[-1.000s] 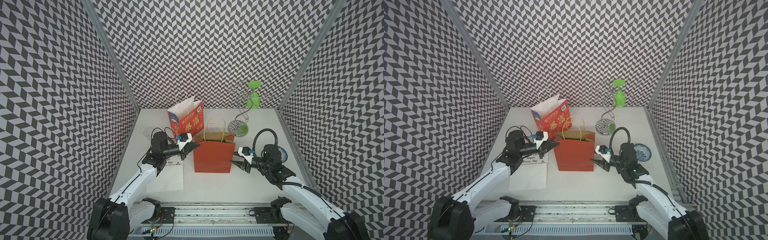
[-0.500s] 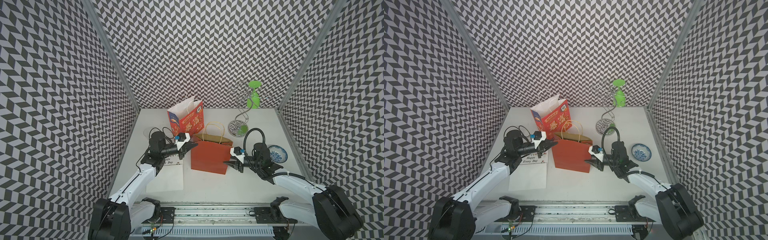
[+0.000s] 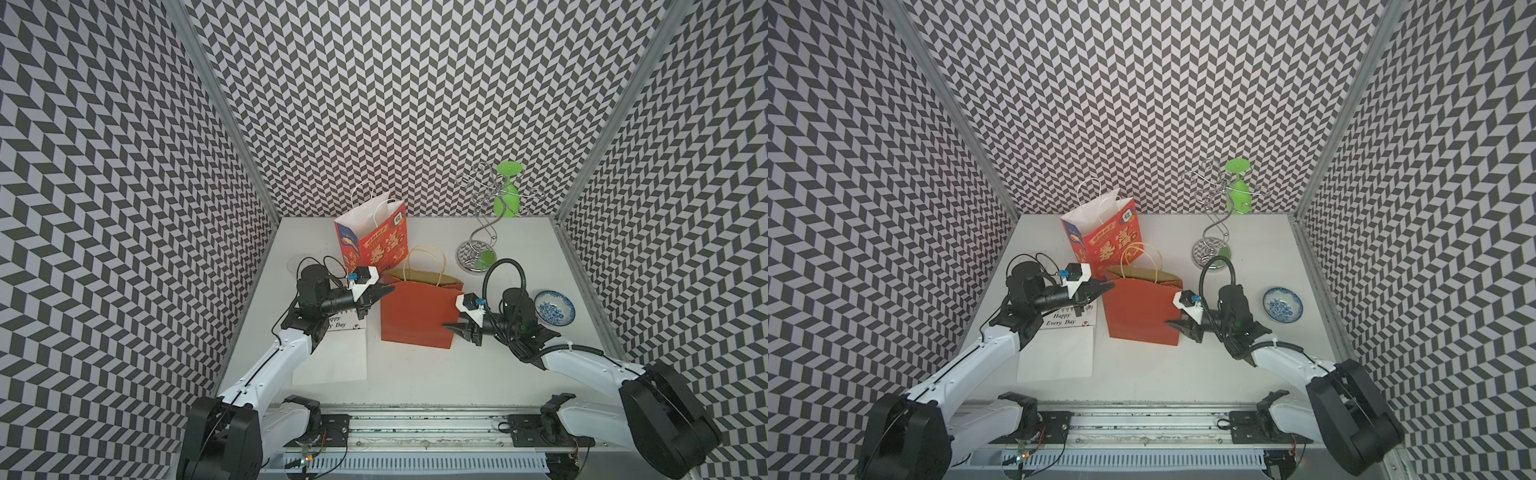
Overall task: Put away the paper bag
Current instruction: Press the paper bag.
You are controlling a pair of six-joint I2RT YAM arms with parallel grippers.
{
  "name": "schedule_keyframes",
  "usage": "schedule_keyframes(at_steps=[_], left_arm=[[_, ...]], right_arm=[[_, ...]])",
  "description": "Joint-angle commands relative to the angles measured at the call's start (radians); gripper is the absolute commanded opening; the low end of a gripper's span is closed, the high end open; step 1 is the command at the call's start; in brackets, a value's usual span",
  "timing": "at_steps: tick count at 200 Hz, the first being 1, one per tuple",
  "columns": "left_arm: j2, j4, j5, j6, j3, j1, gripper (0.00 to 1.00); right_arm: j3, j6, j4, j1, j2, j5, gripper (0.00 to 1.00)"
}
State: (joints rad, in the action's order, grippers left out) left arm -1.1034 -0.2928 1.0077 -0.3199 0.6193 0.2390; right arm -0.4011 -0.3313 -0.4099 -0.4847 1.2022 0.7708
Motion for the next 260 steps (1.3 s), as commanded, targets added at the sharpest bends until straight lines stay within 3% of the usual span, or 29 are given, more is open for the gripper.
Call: schedule_keyframes(at_steps=[1,23,70,110,122,140,153,191,260], left_arm=[[0.034,-0.046,-0.01,0.013,-0.022,-0.011,0.06],[0.041,-0.063,-0.014,0.025,-0.03,-0.017,0.06],[0.053,-0.087,-0.02,0.046,-0.044,-0.023,0.06],[0.059,-0.078,-0.023,0.044,-0.043,-0.027,0.06],[0.063,-0.077,-0.026,0.04,-0.046,-0.028,0.06],[0.062,-0.072,-0.025,0.04,-0.037,-0.032,0.06],[0.061,-0.071,-0.024,0.041,-0.034,-0.033,0.06],[0.057,-0.035,-0.021,0.012,-0.027,-0.033,0.05],[0.047,-0.045,-0.008,0.011,-0.034,-0.033,0.06]], right_arm=[[0.066,0.097,-0.062,-0.05,-0.078,-0.093,0.55],[0.094,0.147,-0.063,-0.069,-0.13,-0.153,0.53],[0.004,0.179,0.038,-0.069,-0.014,-0.204,0.25],[-0.016,0.163,0.039,-0.069,0.01,-0.207,0.11],[-0.007,0.153,0.027,-0.069,-0.008,-0.206,0.18],[0.001,0.111,0.031,-0.068,-0.079,-0.209,0.45],[0.009,0.053,0.04,-0.067,-0.163,-0.24,0.55],[-0.011,-0.029,0.014,-0.026,-0.322,-0.377,0.7],[-0.185,-0.096,0.036,0.047,-0.219,-0.264,0.83]])
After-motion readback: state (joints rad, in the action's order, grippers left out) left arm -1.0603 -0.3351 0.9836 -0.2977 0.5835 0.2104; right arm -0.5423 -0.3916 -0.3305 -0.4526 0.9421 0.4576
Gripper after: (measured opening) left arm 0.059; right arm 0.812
